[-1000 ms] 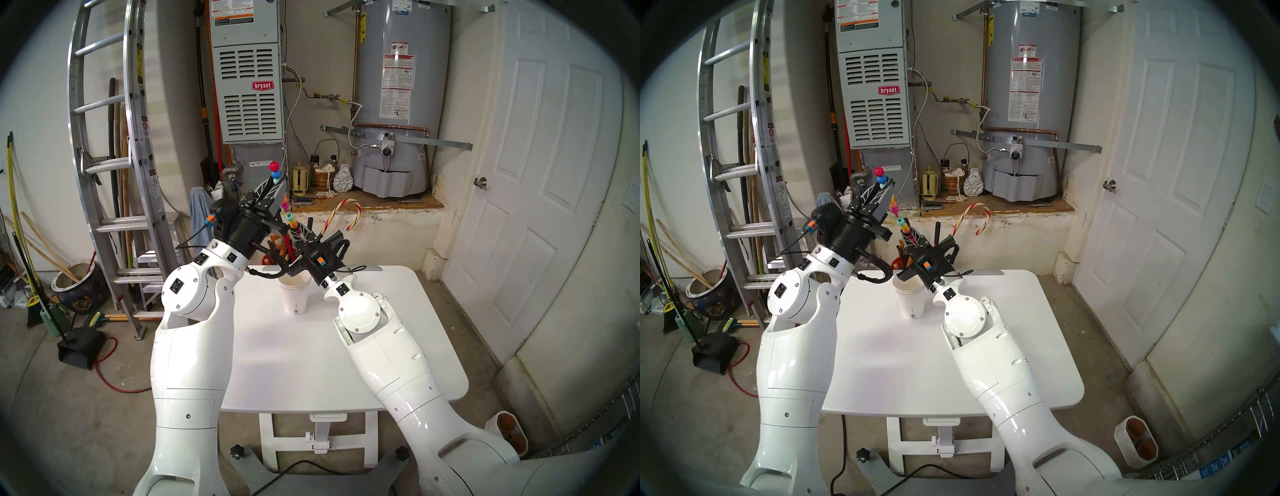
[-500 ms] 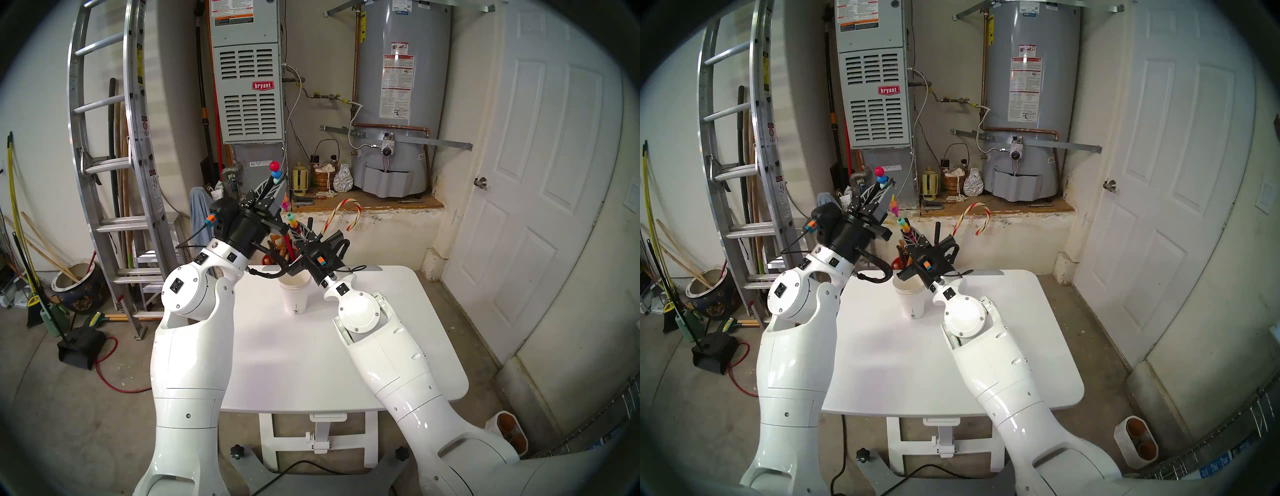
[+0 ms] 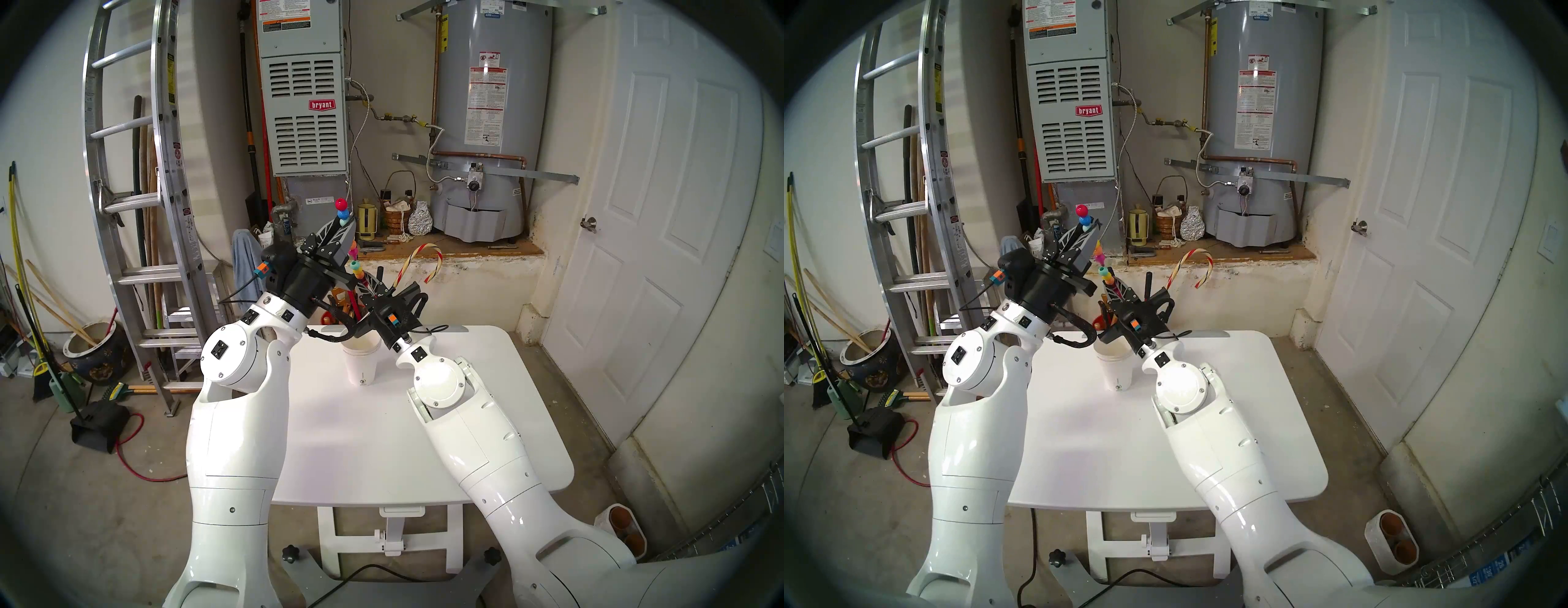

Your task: Switch the marker to another color

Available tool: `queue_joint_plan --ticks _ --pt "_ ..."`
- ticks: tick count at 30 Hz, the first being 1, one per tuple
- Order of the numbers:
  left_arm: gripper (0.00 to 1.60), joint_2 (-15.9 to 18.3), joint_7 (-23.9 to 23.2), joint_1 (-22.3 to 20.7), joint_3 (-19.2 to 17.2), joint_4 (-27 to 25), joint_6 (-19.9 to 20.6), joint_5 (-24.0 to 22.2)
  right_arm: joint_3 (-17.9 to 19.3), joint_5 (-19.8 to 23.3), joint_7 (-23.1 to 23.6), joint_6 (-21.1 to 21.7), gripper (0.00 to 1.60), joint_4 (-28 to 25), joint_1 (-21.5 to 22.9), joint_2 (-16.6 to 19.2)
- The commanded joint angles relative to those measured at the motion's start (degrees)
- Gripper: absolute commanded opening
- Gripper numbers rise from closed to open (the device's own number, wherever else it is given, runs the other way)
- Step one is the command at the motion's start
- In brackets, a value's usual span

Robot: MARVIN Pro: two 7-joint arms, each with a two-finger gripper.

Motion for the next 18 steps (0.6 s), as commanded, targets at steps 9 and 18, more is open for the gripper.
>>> queue_joint_plan --ticks 9,18 --pt "0.00 0.2 -0.1 -0.7 -0.6 -0.9 -0.2 -0.2 -0.1 0.3 -0.3 -0.3 0.00 -0.5 1.7 -0.9" --pt "0.00 0.0 -0.4 -0.7 -0.8 -0.7 -0.2 -0.3 -0.2 0.3 -0.6 -0.4 0.00 -0.2 1.9 -1.0"
